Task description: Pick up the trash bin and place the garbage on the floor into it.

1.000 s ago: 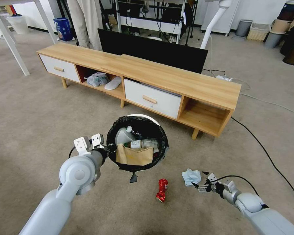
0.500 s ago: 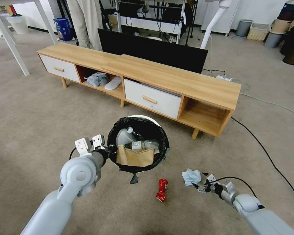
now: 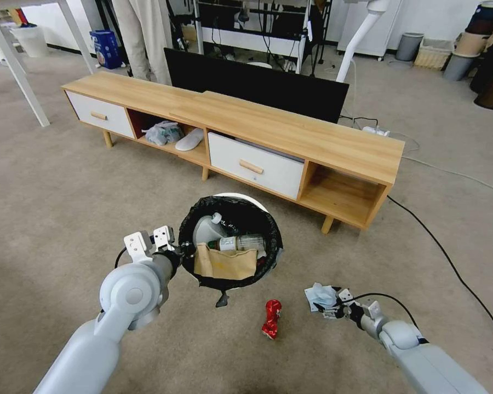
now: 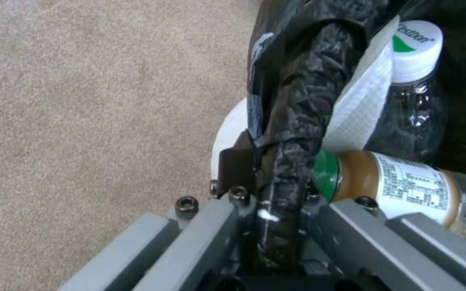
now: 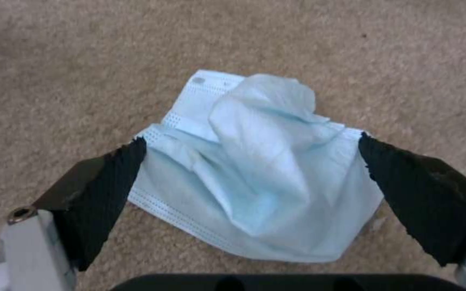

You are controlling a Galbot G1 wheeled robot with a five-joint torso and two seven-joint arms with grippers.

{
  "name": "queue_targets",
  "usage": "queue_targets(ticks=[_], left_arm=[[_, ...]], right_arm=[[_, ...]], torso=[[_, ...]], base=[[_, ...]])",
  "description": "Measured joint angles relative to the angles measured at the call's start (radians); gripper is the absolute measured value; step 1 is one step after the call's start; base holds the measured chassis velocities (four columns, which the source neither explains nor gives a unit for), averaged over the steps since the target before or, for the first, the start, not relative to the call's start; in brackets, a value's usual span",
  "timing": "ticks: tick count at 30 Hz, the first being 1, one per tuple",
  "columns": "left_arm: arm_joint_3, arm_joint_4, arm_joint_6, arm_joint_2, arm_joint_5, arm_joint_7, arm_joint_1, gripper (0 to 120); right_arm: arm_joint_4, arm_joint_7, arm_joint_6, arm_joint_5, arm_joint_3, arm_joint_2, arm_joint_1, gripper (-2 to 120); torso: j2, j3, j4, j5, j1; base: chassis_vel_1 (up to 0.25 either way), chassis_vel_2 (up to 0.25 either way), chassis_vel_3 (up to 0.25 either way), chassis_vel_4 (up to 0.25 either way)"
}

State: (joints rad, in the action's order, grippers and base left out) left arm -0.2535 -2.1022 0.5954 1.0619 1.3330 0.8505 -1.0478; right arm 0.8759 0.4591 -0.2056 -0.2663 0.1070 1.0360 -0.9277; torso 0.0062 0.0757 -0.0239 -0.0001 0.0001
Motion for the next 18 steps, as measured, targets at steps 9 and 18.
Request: queue_targets(ticks=[9, 18], left_arm=[[-0.001, -0.013, -0.001, -0.003, 0.0, 0.0, -0.002, 0], [-0.013, -0.027, -0.002, -0.007, -0.004, 0.0, -0.02, 0]], right_arm=[[-0.041, -0.009, -0.02, 0.028, 0.01, 0.026, 0.005, 80], [-0.037, -0.009, -0.029, 0.028, 0.018, 0.022, -0.002, 51]], torso=[[0.0, 0.0, -0.0001, 0.0001, 0.0], [0.0, 0.0, -0.0001, 0.0001, 0.0]], base=[[0.0, 0.0, 0.0, 0.0], [0.0, 0.0, 0.0, 0.0]])
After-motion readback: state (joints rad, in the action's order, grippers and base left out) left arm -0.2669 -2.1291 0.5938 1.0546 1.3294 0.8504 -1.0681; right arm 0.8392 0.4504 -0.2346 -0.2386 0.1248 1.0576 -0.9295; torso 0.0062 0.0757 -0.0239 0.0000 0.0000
